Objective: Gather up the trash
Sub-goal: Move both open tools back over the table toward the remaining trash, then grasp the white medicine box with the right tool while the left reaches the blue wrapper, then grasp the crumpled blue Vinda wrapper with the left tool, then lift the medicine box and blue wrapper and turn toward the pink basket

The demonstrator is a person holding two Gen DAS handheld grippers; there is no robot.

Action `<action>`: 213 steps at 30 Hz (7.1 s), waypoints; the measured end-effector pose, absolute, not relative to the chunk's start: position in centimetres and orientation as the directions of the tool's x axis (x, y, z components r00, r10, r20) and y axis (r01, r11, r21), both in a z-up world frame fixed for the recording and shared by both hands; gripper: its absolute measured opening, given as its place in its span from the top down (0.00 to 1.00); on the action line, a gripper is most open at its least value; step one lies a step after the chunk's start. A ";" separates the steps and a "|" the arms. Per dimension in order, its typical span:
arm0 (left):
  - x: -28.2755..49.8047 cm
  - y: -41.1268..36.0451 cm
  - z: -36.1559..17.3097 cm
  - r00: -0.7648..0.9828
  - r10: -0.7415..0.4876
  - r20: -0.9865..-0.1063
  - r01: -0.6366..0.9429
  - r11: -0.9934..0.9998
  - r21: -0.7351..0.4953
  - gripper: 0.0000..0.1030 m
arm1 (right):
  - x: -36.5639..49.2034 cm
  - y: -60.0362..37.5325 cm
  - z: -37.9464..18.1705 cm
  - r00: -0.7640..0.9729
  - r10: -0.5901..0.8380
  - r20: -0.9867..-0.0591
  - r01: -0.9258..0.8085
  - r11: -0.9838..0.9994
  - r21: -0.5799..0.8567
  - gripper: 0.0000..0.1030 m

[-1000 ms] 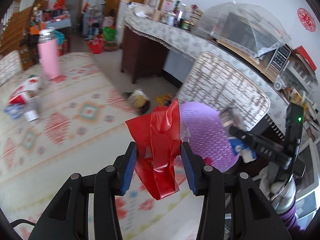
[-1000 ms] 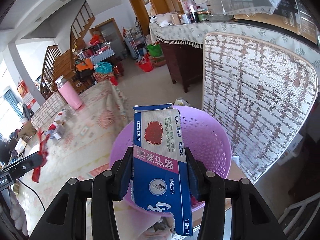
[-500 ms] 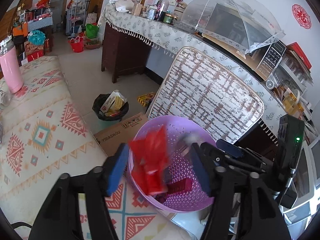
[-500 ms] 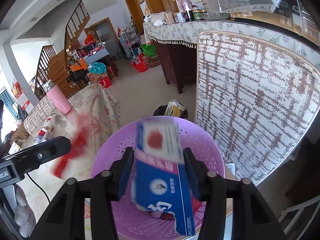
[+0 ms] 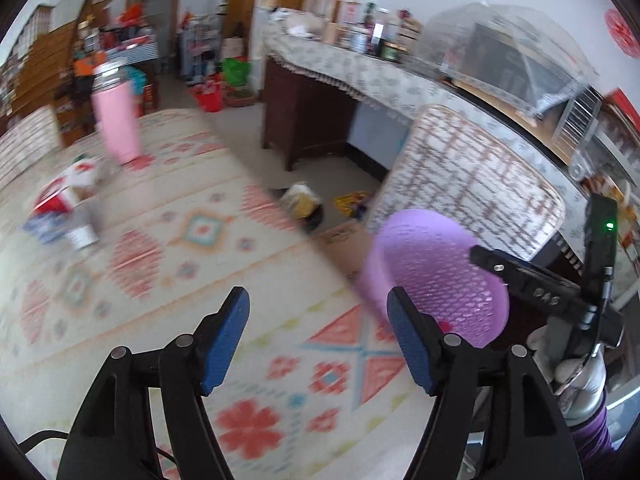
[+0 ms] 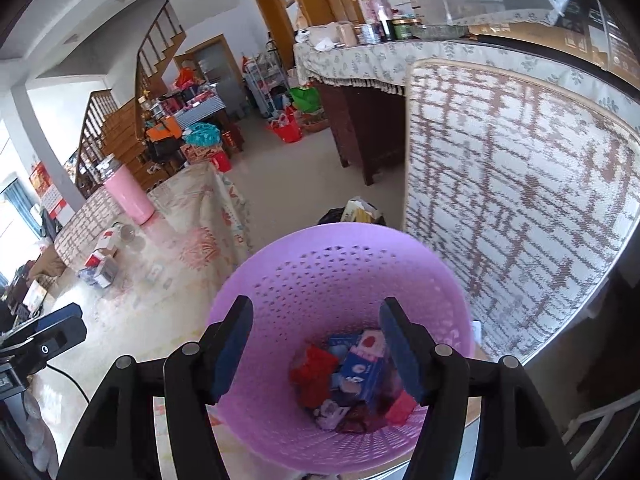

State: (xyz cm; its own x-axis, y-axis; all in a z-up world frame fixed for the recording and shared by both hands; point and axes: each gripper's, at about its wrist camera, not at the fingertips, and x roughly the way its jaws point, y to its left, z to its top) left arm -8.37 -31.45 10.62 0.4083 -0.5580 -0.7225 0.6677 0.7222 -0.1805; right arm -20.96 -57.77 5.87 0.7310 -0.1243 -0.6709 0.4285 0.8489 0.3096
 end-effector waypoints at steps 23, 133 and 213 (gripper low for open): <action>-1.2 -8.4 8.6 0.664 -0.275 -0.695 0.272 0.955 -0.118 0.32 | -14.5 -39.6 8.5 0.745 0.049 -0.665 0.159 0.955 0.248 0.31; 6.1 -6.7 1.6 0.509 -0.256 -0.822 0.183 0.965 -0.187 0.32 | -3.6 -25.5 2.3 0.638 0.309 -0.705 -0.051 0.931 0.361 0.64; -14.2 -4.4 7.0 0.735 0.018 -0.677 0.098 0.986 0.133 0.53 | -16.3 -27.1 3.8 0.714 0.221 -0.664 -0.096 0.971 0.220 0.64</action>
